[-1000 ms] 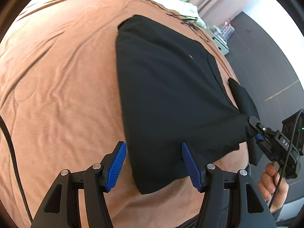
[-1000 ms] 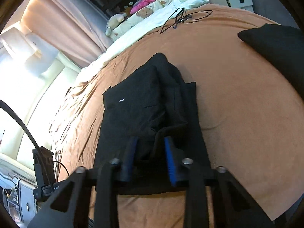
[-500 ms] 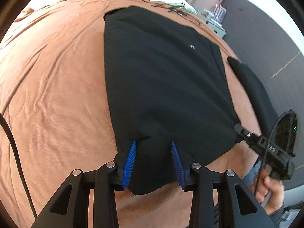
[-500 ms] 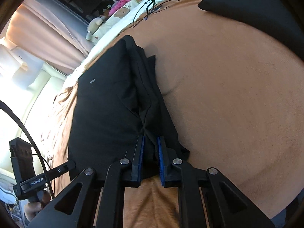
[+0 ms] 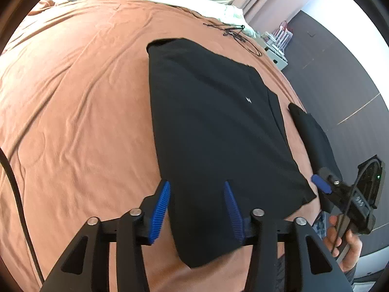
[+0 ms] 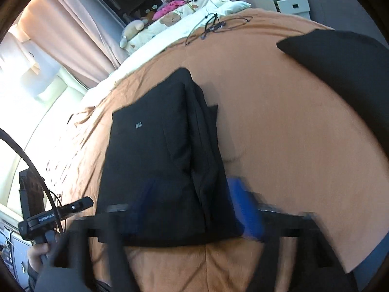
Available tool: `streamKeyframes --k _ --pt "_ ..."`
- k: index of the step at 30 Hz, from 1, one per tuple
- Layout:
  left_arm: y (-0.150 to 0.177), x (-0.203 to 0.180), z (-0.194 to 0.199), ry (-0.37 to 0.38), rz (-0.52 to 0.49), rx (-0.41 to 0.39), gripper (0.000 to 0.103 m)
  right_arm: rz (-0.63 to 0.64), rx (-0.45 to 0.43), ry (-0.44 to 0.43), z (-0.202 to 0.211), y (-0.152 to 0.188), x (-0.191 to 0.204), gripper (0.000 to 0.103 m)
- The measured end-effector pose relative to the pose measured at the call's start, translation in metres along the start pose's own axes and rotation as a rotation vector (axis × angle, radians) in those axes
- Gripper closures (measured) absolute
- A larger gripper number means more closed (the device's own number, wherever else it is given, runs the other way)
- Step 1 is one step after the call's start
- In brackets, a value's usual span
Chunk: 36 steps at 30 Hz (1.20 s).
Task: Fold large clothes
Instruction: 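Lower both open tools onto the end of the folded black bundle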
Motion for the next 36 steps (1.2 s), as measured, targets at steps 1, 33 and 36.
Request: streamKeyframes --k 1,33,36 --pt "-0.004 0.002 0.000 -0.003 0.003 -0.006 0.045 0.003 0.004 -0.004 -0.001 -0.004 -0.001 0.023" --pt "-0.106 0.017 -0.064 -0.043 -0.062 -0.024 0.055 -0.046 0.293 -0.154 -0.094 -0.079 -0.046 0.077" --pt "-0.109 0.010 -0.061 -0.040 -0.082 -0.020 0.058 -0.042 0.278 -0.148 -0.084 -0.077 -0.047 0.085"
Point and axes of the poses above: each gripper's, at about its wrist camera, not at the fingertips, and z roughly against the way its jaws point, x to its left, y to its underside, the point moved 4 cm from there along -z, roughly the way its jaws point, and after that the axes turned 4 degrees about -z, right-handed, at the moved point
